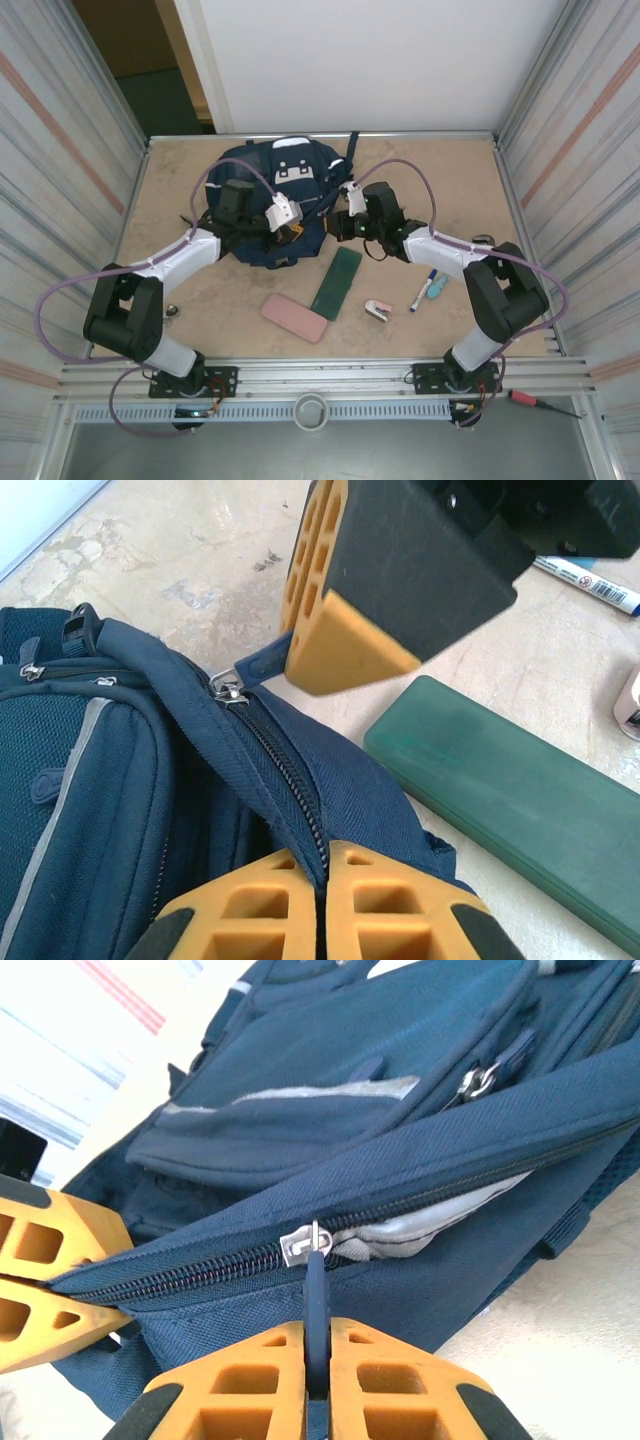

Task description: Pack books, pencil case, and school supplies into a backpack

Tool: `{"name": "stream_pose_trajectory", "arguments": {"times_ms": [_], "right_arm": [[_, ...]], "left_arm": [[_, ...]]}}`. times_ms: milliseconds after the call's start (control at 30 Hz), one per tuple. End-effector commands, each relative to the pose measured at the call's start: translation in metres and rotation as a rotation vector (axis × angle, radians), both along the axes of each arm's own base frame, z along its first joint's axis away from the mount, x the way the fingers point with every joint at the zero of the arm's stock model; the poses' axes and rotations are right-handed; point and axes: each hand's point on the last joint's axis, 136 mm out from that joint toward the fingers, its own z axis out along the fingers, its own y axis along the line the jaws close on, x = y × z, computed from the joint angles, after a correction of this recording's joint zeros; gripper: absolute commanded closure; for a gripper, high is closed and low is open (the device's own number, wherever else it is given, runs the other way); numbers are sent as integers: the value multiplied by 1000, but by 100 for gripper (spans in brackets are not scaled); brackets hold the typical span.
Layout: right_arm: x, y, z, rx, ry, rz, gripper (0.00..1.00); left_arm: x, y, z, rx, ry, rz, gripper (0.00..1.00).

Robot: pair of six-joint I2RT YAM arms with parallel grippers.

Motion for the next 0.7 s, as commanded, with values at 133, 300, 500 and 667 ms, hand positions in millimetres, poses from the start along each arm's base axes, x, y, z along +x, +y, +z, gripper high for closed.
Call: {"name": "stream_pose_trajectory", "arguments": {"times_ms": [133,300,500,667], "right_arm": [[2,12,3,2,-35,53,84],[6,7,4,-3,-48,35,83],[7,8,11,13,-62,50,84],[8,12,16,20,-71,76,84]], "left_arm": [[0,-16,39,-58,-113,-69,100],[-1,-16,38,-53,-113,-70,100],[-1,-17,37,-47,-114,-71,100],[-2,-17,35,-42,-111,-70,100]]}}
